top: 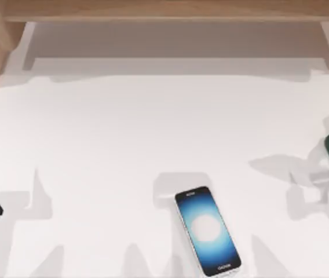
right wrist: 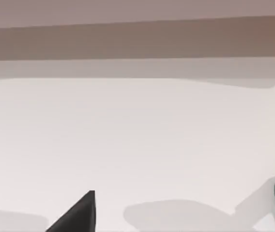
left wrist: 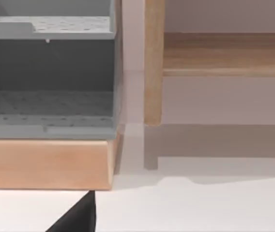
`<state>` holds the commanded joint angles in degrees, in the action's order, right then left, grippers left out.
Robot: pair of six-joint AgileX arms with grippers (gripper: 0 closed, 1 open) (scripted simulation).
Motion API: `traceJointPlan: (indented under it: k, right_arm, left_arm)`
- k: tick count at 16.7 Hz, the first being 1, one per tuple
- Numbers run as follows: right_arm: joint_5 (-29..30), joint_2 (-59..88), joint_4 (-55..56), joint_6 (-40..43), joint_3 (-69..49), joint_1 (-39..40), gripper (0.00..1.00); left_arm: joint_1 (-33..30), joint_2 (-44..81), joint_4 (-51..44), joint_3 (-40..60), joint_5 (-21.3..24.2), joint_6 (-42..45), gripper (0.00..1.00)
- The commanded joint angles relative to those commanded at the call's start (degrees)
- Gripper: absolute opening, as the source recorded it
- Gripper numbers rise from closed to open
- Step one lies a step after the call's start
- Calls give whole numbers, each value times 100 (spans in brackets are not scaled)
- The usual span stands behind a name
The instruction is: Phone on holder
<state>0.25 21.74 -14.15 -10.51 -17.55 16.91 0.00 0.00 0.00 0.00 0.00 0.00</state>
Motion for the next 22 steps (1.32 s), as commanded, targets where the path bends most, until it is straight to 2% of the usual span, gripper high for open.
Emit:
traceJointPlan:
  k: [7, 12, 17, 22]
  right_arm:
    - [38, 4523, -2140, -1244, -3075, 2020, 100]
    - [14, 7185, -3584, -1710, -4857, 2806, 100]
    - [-17, 8725, -4397, -1915, -6146, 3024, 100]
    - [-18, 9019, -4541, -1948, -6395, 3024, 100]
  left_arm:
    - [0, 0, 0, 0, 0, 0, 100]
    - [0, 0, 0, 0, 0, 0, 100]
    - [0, 0, 0, 0, 0, 0, 100]
    - [0, 0, 0, 0, 0, 0, 100]
